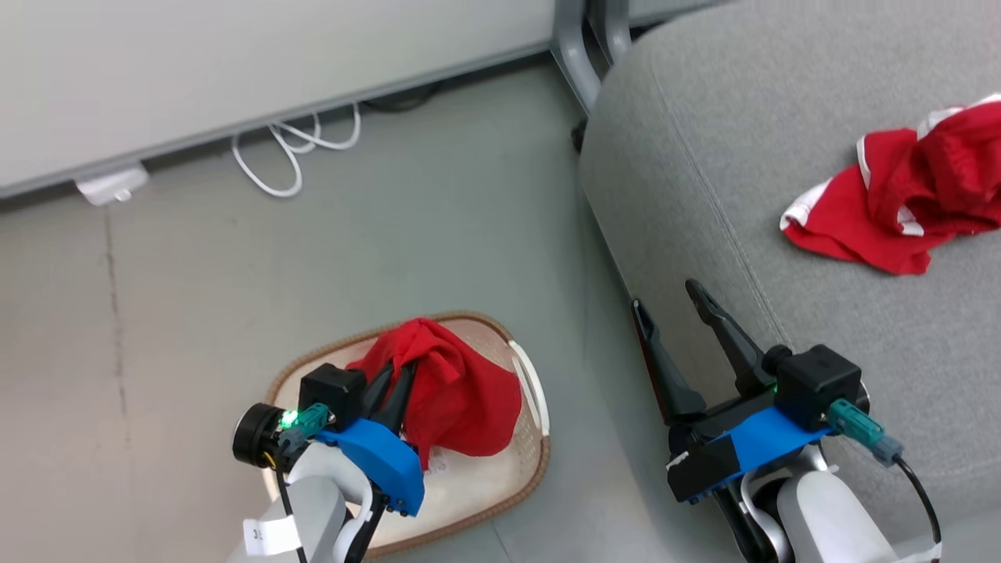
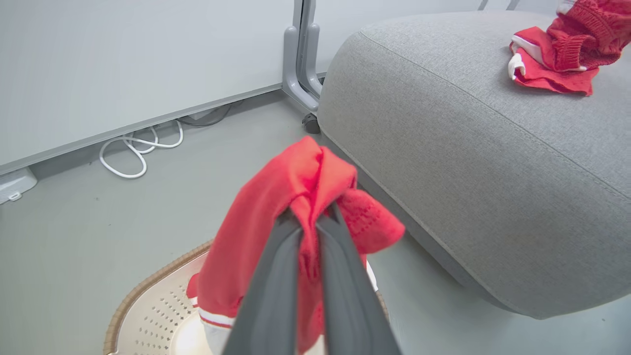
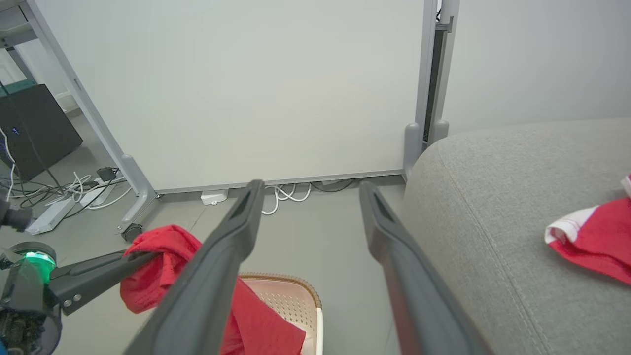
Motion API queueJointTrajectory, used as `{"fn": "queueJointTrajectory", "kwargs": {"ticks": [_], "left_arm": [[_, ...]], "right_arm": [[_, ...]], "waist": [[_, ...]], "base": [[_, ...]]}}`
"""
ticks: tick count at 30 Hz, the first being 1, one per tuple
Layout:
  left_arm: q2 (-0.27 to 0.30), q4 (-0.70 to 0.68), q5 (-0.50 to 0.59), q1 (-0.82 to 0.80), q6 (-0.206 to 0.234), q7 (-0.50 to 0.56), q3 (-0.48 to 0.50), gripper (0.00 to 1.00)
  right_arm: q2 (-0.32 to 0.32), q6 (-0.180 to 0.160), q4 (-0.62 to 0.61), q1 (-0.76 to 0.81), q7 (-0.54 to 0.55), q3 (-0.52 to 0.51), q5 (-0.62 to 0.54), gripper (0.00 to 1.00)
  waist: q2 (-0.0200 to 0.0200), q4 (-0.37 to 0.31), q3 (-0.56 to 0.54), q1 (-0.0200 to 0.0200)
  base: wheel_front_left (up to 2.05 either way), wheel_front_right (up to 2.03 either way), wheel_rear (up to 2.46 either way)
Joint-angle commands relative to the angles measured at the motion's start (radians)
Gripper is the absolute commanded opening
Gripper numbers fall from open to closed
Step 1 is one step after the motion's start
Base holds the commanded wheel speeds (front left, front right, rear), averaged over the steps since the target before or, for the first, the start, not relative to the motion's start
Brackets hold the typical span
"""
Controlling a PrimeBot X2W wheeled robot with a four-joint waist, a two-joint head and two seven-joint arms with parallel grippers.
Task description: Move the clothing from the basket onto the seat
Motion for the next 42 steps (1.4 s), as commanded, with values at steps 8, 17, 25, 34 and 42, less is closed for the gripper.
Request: {"fn": "queueJointTrajectory", "kwargs": {"ticks": [8, 17, 25, 34, 42], "left_arm": [[-0.025, -0.029, 0.028, 0.033, -0.014, -0.005, 0.034, 0.00], [-0.045, -0.048, 0.024, -0.001, -0.017, -0.005, -0.012, 0.00], [-0.052, -0.051, -0.038, -0.080, -0.014, -0.005, -0.130, 0.00], [-0.064, -0.027, -0.117, -0.198, -0.014, 0.007, -0.264, 0.00], [-0.077, -0.015, -0.201, -0.282, -0.014, 0.007, -0.337, 0.00]], "right_arm": [[0.000, 0.000, -0.017, 0.066, 0.030, -0.013, -0.002, 1.00], [0.000, 0.000, -0.037, 0.114, 0.057, -0.026, 0.001, 1.00], [0.000, 0.000, -0.043, 0.143, 0.074, -0.019, 0.003, 1.00], [0.000, 0.000, -0.046, 0.162, 0.085, -0.016, 0.011, 1.00], [0.000, 0.000, -0.046, 0.172, 0.093, -0.015, 0.010, 1.00]], "waist": [[-0.0001, 0.081, -0.141, 0.0002], [-0.0001, 0.121, -0.204, 0.0002], [-0.0001, 0.150, -0.257, 0.0002], [-0.0001, 0.165, -0.286, 0.0002], [-0.0001, 0.175, -0.305, 0.0002]], "base": [[0.00, 0.00, 0.00], [0.00, 0.00, 0.00], [0.00, 0.00, 0.00], [0.00, 0.00, 0.00], [0.00, 0.00, 0.00]]}}
